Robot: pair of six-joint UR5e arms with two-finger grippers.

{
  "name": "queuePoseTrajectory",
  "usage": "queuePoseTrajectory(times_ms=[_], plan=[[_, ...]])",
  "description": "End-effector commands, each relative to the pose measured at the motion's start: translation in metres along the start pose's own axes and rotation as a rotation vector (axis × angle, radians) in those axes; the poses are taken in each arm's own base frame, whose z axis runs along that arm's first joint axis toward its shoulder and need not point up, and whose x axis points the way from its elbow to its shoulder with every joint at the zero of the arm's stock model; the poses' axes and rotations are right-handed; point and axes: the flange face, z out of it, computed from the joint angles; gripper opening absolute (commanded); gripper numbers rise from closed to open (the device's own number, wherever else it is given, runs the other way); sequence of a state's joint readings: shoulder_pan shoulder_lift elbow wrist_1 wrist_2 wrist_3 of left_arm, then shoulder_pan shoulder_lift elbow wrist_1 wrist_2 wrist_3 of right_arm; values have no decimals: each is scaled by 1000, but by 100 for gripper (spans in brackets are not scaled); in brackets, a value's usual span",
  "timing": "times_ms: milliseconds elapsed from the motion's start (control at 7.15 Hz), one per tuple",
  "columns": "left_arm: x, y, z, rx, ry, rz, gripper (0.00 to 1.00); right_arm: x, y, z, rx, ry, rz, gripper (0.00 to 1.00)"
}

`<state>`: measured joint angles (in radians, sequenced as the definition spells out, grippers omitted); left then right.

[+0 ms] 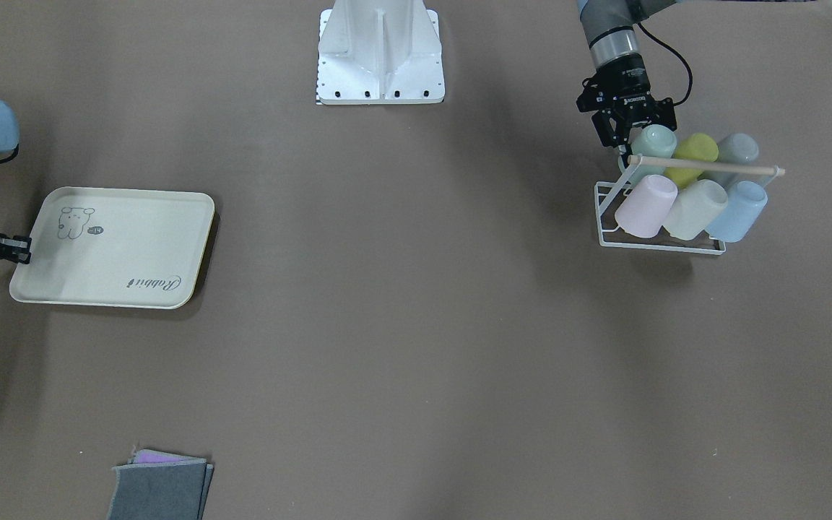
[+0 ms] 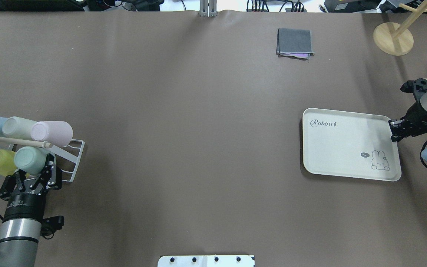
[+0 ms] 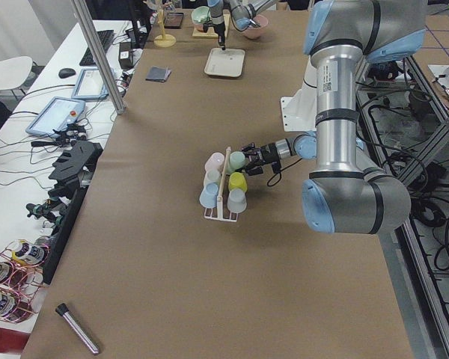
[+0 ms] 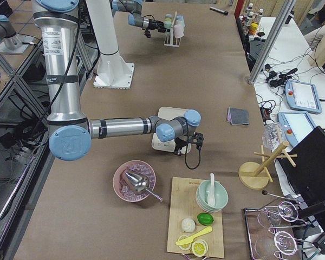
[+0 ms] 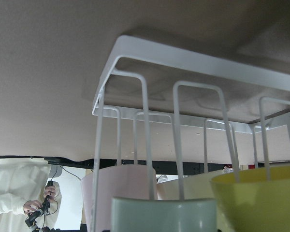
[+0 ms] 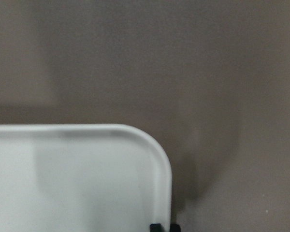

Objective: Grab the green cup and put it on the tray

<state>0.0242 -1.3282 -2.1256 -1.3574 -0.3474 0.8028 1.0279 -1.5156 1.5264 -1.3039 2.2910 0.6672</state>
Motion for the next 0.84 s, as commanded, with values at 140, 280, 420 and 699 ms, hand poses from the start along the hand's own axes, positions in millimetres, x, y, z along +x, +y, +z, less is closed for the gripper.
queuePoseTrajectory(times_ms=[140,280,420,699], plan=[[2,17,-2,-30,-34,-19,30,-6,0,-5,9,-6,-10,0],[4,21,-2,-30,-34,-21,30,-11,1,-10,17,-13,-19,0],[8,27,-1,-36,-31,-20,29,-17,3,-17,26,-22,-29,0],[3,40,-5,-49,-51,-37,29,-23,5,-31,46,-42,-19,0]])
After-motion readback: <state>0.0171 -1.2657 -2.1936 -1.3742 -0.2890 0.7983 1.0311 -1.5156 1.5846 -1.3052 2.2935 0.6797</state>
